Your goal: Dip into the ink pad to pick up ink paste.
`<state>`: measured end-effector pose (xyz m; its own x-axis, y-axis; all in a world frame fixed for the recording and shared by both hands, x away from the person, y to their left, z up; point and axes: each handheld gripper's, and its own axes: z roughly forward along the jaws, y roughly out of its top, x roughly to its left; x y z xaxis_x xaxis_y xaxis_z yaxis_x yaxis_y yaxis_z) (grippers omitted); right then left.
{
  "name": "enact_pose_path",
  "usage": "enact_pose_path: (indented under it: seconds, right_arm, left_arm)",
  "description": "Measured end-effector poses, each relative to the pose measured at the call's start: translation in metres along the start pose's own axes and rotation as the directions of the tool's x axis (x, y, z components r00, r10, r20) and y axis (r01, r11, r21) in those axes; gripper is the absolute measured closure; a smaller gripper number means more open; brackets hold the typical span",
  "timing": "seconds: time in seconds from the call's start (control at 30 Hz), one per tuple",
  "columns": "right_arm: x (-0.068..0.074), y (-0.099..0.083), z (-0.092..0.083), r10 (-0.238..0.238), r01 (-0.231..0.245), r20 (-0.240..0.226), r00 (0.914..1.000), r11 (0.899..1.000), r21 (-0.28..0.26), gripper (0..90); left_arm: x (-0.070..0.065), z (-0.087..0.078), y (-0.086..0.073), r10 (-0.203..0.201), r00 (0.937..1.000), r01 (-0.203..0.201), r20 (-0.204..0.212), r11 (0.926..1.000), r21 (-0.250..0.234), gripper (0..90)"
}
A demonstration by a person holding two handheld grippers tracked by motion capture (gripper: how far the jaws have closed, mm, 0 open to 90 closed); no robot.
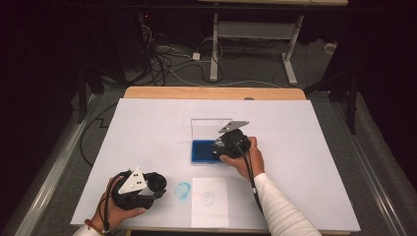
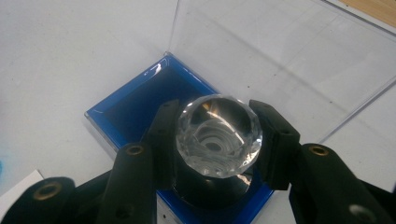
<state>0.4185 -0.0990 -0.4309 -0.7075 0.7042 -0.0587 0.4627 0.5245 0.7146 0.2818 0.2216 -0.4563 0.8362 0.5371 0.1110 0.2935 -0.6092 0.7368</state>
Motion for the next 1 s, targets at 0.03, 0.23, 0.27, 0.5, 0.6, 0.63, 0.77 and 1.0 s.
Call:
enact_pose_path:
  seconds: [0.03, 0.23, 0.27, 0.5, 0.6, 0.63, 0.77, 1.0]
  right_arm:
    - [0.0, 0.0, 0.0, -0.001, 0.001, 0.0, 1.0, 1.0, 0.0, 56.8]
    - [0.001, -0.001, 0.001, -0.004, 0.004, 0.006, 1.0, 1.0, -0.011, 56.8]
    - [0.002, -0.002, 0.0, -0.014, 0.014, 0.014, 0.9998, 1.0, -0.012, 56.8]
    - [-0.004, -0.004, 0.0, 0.021, -0.022, -0.015, 0.9997, 0.999, -0.026, 56.8]
    - [-0.001, -0.004, 0.0, 0.013, -0.013, -0.004, 0.9999, 1.0, -0.023, 56.8]
    - [0.0, -0.003, 0.0, 0.003, -0.003, 0.002, 1.0, 1.0, -0.019, 56.8]
    - [-0.002, -0.004, 0.0, 0.02, -0.02, -0.012, 0.9997, 1.0, -0.016, 56.7]
    - [-0.005, -0.004, 0.0, 0.042, -0.042, -0.031, 0.9986, 0.999, -0.018, 56.7]
  left_arm:
    - [0.0, 0.0, 0.0, 0.0, 1.0, 0.0, -0.001, 1.0, 0.0, 36.9]
    - [0.0, -0.001, -0.001, -0.002, 1.0, 0.002, -0.003, 1.0, -0.001, 36.9]
    - [0.0, -0.001, -0.001, -0.002, 1.0, 0.002, -0.003, 1.0, -0.001, 36.9]
    - [0.0, -0.002, -0.001, -0.002, 1.0, 0.002, -0.002, 1.0, -0.001, 36.9]
    - [0.0, -0.001, -0.001, -0.002, 1.0, 0.002, -0.001, 1.0, 0.0, 36.9]
    - [0.0, -0.001, -0.001, -0.001, 1.0, 0.001, -0.001, 1.0, 0.001, 36.9]
    - [0.0, -0.002, 0.0, 0.0, 1.0, 0.0, -0.001, 1.0, 0.0, 36.9]
    - [0.001, -0.002, -0.001, -0.004, 1.0, 0.003, -0.002, 1.0, -0.002, 36.9]
